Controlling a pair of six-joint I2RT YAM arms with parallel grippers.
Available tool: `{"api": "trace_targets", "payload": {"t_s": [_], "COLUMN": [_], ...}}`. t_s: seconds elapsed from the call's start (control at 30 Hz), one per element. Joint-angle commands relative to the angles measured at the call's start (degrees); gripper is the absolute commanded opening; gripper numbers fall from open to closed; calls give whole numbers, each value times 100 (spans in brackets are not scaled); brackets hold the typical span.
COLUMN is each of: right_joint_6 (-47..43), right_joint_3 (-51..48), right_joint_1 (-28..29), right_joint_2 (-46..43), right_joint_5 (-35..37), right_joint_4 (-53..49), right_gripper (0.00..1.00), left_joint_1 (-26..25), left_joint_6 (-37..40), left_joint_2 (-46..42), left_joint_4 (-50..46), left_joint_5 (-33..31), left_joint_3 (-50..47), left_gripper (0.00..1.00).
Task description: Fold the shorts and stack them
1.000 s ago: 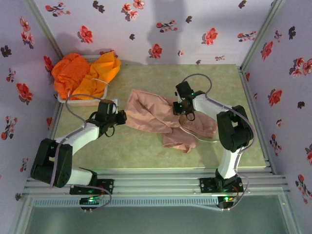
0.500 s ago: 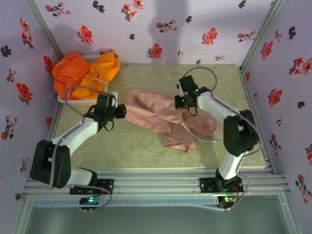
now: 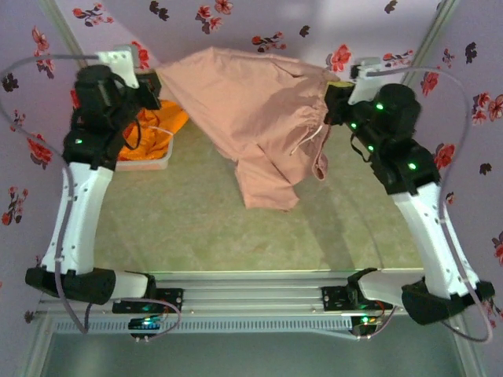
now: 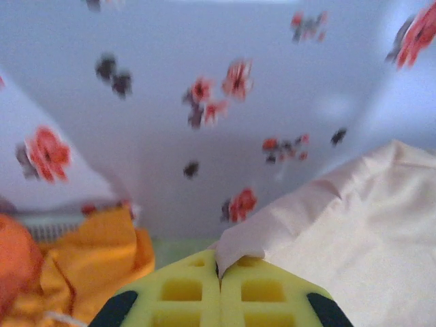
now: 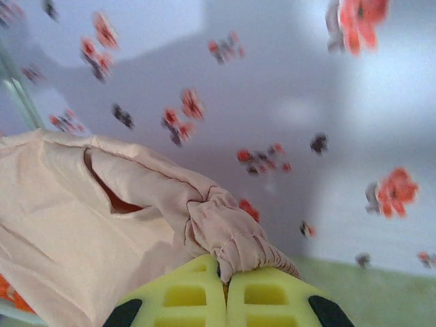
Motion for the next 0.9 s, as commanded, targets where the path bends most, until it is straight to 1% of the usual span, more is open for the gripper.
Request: {"api": "trace_targets", "payload": {"t_s": [0.0,0.13,0.23,0.27,0.33,0.43,0.53,0.63,0.77,0.83,0.87], "right_joint_6": [27,352,424,416,392,344,247,64,-7,-151,-198], "right_joint_3": [189,309,361,356,280,46,-196,-575,-1322,-1752,-1979], "right_joint_1": [80,256,397,418,436,446,446,444,430,384,319], "right_joint_2": [-320,-549,-668,-724,-843,-1062,-1156,-1129,-1018,-937,-872], "right_joint_5": [-652,-1079,-1141,-1107,-1022,-849,-401,339,1693,2165,2291], "right_joint_4": [514,761,800,802,807,861,658,249,-148,-115,-65], "right_gripper": [0,0,0,0,0,0,0,0,0,0,0], "left_joint_1": [142,274,333,335,330,329,329,329,331,321,304], "left_joint_6": [324,345,322,291,221,125,-38,-170,-232,-275,-298], "left_joint_2": [145,514,902,1009,1113,1136,1250,1336,1557,1694,1760], "left_joint_4": [-741,-1250,-1610,-1687,-1695,-1492,-1403,-1130,-808,-529,-393], "left_joint_5": [-151,-240,-249,-248,-231,-219,-79,125,339,449,488], "left_joint_3": [1057,2571,3706,4000,4251,4204,4095,3517,2703,2243,2039], "left_gripper": [0,0,0,0,0,0,0,0,0,0,0]}}
